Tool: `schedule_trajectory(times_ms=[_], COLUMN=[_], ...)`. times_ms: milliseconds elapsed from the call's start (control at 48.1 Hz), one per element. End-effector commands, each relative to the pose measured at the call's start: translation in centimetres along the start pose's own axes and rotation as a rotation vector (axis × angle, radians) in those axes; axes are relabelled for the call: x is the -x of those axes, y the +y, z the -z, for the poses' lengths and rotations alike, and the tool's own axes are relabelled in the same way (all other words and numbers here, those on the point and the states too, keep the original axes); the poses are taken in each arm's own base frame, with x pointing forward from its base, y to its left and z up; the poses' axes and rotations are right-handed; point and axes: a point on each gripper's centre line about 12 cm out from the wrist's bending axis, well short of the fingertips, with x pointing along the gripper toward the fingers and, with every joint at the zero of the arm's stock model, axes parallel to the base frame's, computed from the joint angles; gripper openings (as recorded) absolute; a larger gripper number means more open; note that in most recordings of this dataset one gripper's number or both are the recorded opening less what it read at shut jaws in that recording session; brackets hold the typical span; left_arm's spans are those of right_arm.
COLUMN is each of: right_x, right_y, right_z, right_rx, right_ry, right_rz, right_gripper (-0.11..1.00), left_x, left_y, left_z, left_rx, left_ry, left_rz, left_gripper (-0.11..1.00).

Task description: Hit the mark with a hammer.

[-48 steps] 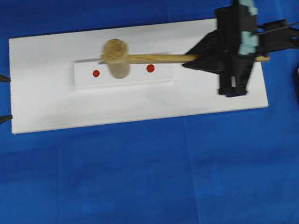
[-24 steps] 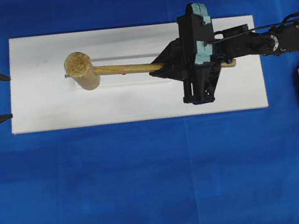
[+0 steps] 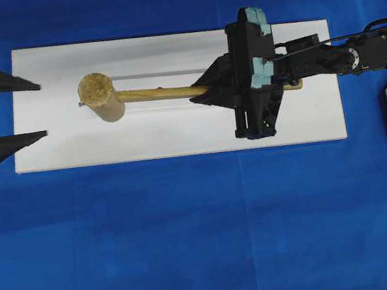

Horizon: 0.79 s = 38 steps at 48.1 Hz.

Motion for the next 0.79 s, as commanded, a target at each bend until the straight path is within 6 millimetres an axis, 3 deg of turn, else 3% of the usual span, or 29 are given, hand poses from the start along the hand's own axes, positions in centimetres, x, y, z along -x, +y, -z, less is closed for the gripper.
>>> schedule_trajectory(times_ms=[0,499,769], right_x=[0.3,0.3,0.3], right_y=[0.4,0.5,0.5], right_z=[-1.8,-1.7,-1.7], right_rx=[0.009,0.019,0.030], right_ry=[-0.048,-0.045,-0.046], right_rz=[-0.007,-0.009,-0.009], right_gripper=[0.02,0.02,0.02], left_x=[-1.4,-9.1,-10.3], left_y=[0.3,0.1,0.1], left_z=[-1.1,-1.8,-1.7], left_rx=[0.004,0.014,0.016], left_ry=[-0.033,0.028,0.044], left_rz=[-0.013,0.001,0.002], left_gripper=[0.83,0.93,0.93])
